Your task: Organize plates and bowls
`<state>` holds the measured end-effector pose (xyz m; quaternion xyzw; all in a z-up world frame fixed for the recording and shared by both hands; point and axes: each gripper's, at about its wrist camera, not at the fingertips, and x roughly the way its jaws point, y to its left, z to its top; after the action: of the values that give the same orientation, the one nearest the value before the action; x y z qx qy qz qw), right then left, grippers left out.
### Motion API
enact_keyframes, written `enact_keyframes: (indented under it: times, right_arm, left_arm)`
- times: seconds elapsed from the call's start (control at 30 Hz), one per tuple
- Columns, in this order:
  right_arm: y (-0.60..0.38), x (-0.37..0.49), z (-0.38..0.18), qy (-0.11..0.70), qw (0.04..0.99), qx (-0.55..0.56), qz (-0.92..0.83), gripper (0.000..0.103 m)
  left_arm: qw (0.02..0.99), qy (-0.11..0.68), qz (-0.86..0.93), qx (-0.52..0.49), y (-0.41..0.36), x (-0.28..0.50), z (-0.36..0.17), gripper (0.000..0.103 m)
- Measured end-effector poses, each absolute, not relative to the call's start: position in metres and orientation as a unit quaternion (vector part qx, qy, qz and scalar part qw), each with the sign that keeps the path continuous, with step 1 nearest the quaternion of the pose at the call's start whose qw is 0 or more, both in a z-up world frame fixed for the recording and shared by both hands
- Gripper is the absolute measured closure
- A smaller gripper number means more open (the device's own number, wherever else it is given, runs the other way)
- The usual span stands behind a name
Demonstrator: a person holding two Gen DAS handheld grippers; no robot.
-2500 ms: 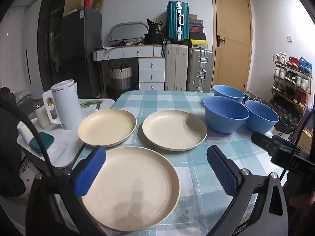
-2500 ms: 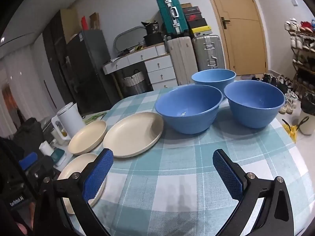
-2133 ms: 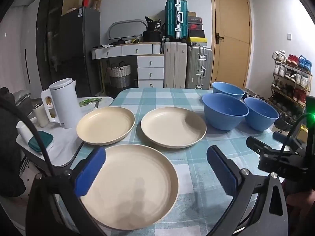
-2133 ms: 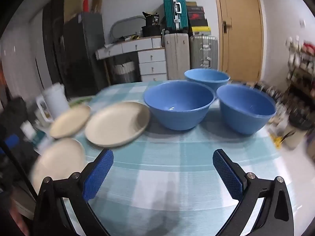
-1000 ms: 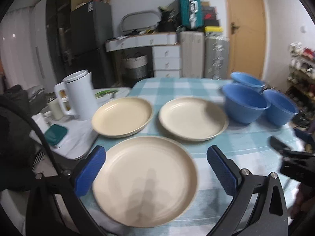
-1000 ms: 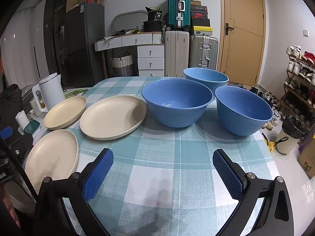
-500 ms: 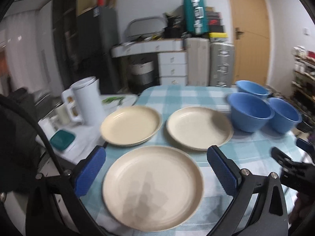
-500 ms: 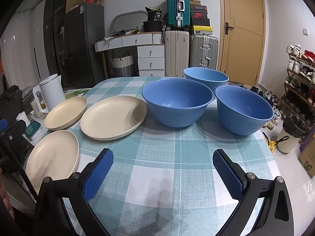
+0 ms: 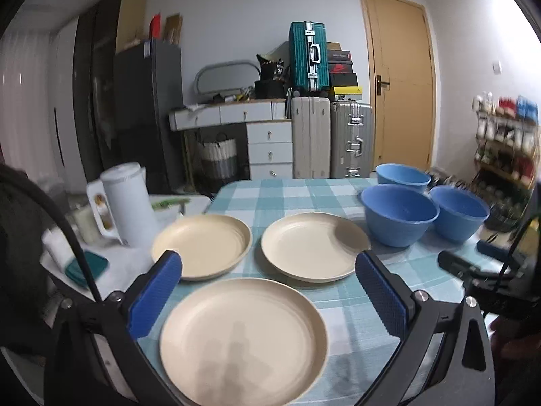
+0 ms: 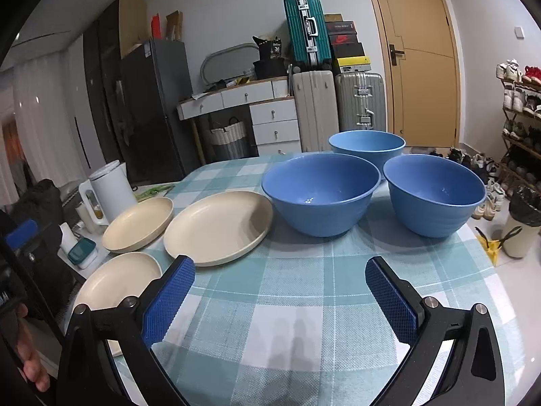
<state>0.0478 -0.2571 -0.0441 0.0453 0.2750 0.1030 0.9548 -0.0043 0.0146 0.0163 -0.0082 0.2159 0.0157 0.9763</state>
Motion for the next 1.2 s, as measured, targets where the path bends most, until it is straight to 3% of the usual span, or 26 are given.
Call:
enact_keyframes:
  times: [0.3, 0.6, 0.97, 1.2]
  right_arm:
    - [-0.243, 0.055, -0.046, 0.320, 0.944, -0.014, 0.075, 0.000]
    - [-0.239, 0.053, -0.045, 0.330, 0.934, 0.012, 0.135, 0.000]
    - [-0.229, 0.047, -0.038, 0.312, 0.944, -0.003, 0.107, 0.000]
    - [-0.233, 0.034, -0.020, 0.295, 0.943, 0.048, 0.149, 0.000]
  left_arm:
    - [0.972, 0.231, 0.024, -0.034, 0.023, -0.002, 0.012, 0.000]
    - [0.970, 0.238, 0.037, -0.029, 0.022, 0.001, 0.010, 0.000]
    - [0.966, 0.252, 0.041, -0.030, 0.027, -0.002, 0.015, 0.000]
    - [0.970, 0.238, 0.053, -0.019, 0.028, -0.020, 0.031, 0.000]
